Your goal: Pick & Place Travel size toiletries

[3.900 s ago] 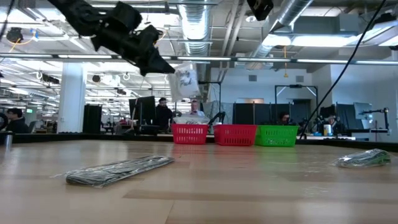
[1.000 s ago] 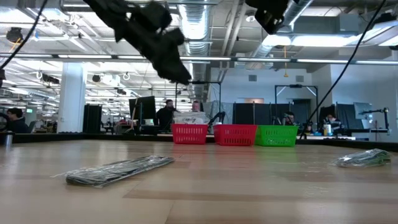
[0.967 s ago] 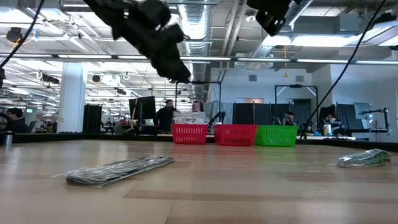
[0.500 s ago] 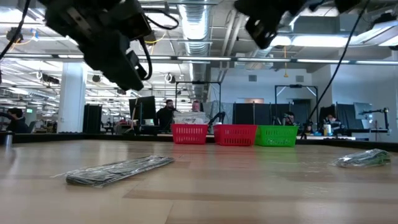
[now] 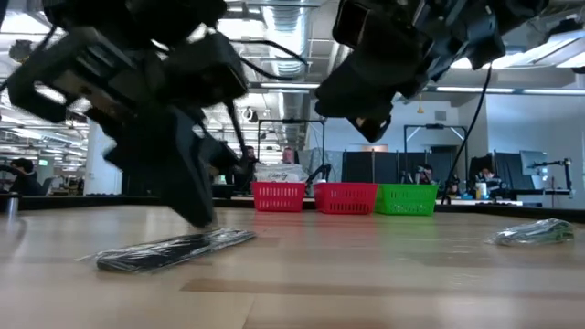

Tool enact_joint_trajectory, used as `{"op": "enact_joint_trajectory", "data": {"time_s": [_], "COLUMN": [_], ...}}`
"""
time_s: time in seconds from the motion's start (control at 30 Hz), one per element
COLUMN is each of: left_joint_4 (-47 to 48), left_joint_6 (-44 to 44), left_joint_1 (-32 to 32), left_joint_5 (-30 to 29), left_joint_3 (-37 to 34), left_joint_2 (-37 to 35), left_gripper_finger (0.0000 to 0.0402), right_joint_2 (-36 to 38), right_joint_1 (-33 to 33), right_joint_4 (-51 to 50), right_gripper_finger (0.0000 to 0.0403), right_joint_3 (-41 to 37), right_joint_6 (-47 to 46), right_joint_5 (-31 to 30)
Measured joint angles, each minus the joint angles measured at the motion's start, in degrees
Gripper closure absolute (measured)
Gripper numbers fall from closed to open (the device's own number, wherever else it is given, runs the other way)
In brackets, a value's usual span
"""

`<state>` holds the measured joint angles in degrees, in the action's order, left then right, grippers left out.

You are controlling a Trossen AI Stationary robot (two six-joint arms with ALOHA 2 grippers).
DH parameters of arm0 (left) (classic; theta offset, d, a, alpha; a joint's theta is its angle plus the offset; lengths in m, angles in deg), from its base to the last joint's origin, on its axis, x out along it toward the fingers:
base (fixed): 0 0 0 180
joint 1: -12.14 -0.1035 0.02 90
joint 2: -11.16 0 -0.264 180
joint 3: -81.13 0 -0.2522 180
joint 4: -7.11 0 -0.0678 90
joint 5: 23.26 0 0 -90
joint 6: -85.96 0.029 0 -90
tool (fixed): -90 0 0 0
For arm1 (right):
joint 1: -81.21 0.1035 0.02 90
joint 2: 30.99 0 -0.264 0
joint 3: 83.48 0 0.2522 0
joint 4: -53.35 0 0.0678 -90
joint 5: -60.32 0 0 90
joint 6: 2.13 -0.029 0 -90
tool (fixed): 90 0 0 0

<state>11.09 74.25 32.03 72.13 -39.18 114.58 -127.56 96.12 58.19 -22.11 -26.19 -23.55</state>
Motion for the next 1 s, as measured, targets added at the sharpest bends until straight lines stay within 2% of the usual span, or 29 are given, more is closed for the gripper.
{"op": "enact_joint_trajectory", "data": {"time_s": [0.13, 0.27, 0.33, 0.43, 0.53, 0.77, 1.0], "left_joint_4": [-1.28, -1.00, -0.24, 0.74, 1.31, 0.23, -0.68], "left_joint_6": [0.12, -0.17, -0.04, 1.17, 2.68, 4.26, 5.48], "left_joint_1": [-0.05, -0.67, -0.78, -1.42, -3.06, -9.25, -6.81], "left_joint_5": [1.20, 0.43, -2.48, -10.32, -13.57, -14.46, -14.44], "left_joint_3": [2.01, 1.98, 1.81, 1.62, 1.47, 1.44, 1.43], "left_joint_2": [3.80, 4.11, 3.15, 1.96, 1.14, 1.05, -2.14], "left_gripper_finger": [0.0401, 0.0401, 0.0401, 0.0401, 0.0401, 0.0401, 0.0401], "right_joint_2": [1.44, 2.87, 3.10, 3.51, 3.64, 3.62, 3.62], "right_joint_1": [0.38, 1.55, 2.13, 2.71, 2.64, 1.84, 1.51], "right_joint_4": [-3.52, -5.08, -5.12, -5.45, -5.16, -5.32, -7.96], "right_gripper_finger": [0.0345, 0.0363, 0.0372, 0.0385, 0.0396, 0.0399, 0.0402], "right_joint_3": [-0.04, 0.05, 0.00, 0.00, 0.07, 0.04, 0.04], "right_joint_6": [0.22, 0.62, 0.62, 0.64, 0.64, 0.60, -1.27], "right_joint_5": [0.00, 0.00, 0.00, -0.04, -0.22, -1.21, -6.82]}}
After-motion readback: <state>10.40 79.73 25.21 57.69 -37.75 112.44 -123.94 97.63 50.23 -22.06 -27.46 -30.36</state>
